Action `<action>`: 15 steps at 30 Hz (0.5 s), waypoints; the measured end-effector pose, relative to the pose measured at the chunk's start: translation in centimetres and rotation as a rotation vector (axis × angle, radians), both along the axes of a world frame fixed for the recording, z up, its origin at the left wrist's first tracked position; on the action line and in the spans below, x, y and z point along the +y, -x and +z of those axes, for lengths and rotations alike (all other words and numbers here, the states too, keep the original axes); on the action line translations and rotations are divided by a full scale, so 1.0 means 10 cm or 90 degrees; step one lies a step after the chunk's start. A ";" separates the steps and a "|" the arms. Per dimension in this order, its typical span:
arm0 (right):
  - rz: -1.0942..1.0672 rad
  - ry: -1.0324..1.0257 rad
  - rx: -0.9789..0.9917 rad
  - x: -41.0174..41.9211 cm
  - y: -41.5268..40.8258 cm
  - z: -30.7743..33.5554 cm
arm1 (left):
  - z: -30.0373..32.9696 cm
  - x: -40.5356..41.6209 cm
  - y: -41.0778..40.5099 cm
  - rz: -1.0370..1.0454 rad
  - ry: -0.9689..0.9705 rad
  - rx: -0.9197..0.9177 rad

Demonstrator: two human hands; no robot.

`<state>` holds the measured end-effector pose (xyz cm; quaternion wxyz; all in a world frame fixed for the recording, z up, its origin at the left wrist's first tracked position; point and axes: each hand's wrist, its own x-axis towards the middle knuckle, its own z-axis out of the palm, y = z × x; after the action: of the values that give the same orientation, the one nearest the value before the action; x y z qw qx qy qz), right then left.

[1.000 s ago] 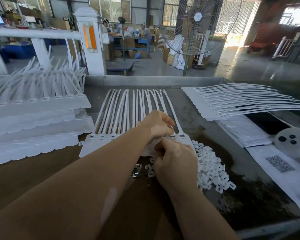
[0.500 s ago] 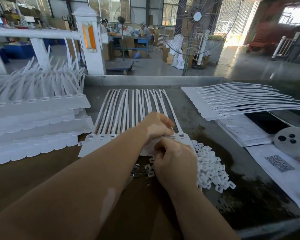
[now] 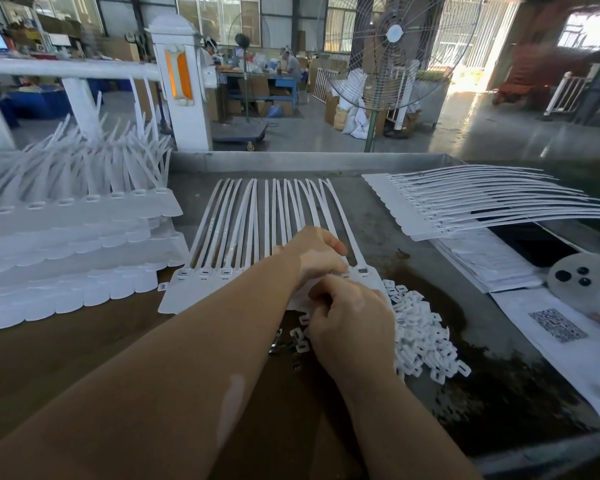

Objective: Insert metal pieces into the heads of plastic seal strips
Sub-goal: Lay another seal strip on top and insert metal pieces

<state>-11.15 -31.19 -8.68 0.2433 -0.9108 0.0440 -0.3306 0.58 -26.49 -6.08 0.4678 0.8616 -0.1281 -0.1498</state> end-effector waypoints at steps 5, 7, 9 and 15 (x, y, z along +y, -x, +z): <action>0.001 -0.004 0.000 -0.01 0.00 -0.01 | 0.02 -0.01 0.01 -0.010 -0.015 0.004; 0.002 -0.008 -0.003 -0.01 0.00 0.00 | 0.02 -0.03 0.01 -0.007 -0.024 0.004; 0.003 -0.012 -0.005 0.00 0.00 0.00 | 0.01 -0.03 0.01 -0.005 -0.027 -0.001; 0.000 -0.010 -0.014 -0.01 -0.01 0.00 | 0.00 0.06 0.03 -0.070 0.024 -0.009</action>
<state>-11.03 -31.28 -8.72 0.2509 -0.9051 0.0441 -0.3405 0.29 -25.93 -6.09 0.4739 0.8454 -0.1813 -0.1666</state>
